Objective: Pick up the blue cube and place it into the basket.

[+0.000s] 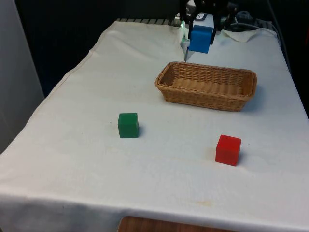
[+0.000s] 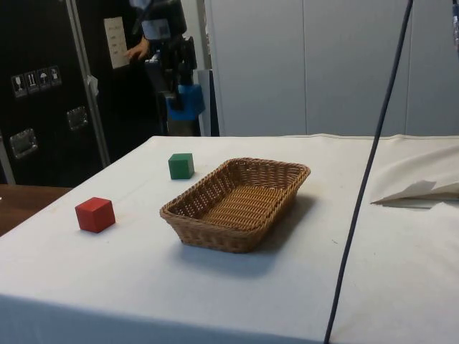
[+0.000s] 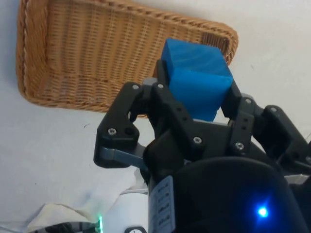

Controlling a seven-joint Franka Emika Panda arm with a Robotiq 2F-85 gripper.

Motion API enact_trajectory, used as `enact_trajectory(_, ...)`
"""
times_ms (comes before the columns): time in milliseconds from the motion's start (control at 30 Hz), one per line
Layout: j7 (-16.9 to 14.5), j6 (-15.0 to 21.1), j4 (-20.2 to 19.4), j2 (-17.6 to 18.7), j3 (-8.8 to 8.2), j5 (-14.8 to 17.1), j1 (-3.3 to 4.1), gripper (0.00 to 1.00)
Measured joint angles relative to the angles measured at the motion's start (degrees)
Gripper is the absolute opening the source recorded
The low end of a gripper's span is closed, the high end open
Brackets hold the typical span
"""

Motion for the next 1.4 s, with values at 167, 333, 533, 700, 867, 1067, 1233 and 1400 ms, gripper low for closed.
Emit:
enact_trajectory(167,1.1,0.2,-2.5,-1.8,1.09,-0.2,0.0,0.03)
enact_trajectory(333,1.8,0.9,-5.6,-3.7,2.18,-0.2,0.0,0.03)
enact_trajectory(533,2.1,1.5,-8.0,-5.2,2.86,-0.2,0.0,0.03)
enact_trajectory(700,2.3,2.3,-10.5,-6.9,3.38,-0.2,0.0,0.03)
enact_trajectory(867,2.4,2.7,-11.4,-7.7,3.32,-0.2,0.0,0.03)
enact_trajectory(1067,2.6,3.7,-12.9,-8.3,3.38,-0.1,0.0,0.03)
enact_trajectory(1233,2.8,7.3,-16.7,-10.3,3.38,0.5,0.0,0.03)
enact_trajectory(1400,2.9,11.3,-20.7,-12.1,3.38,1.0,0.0,0.03)
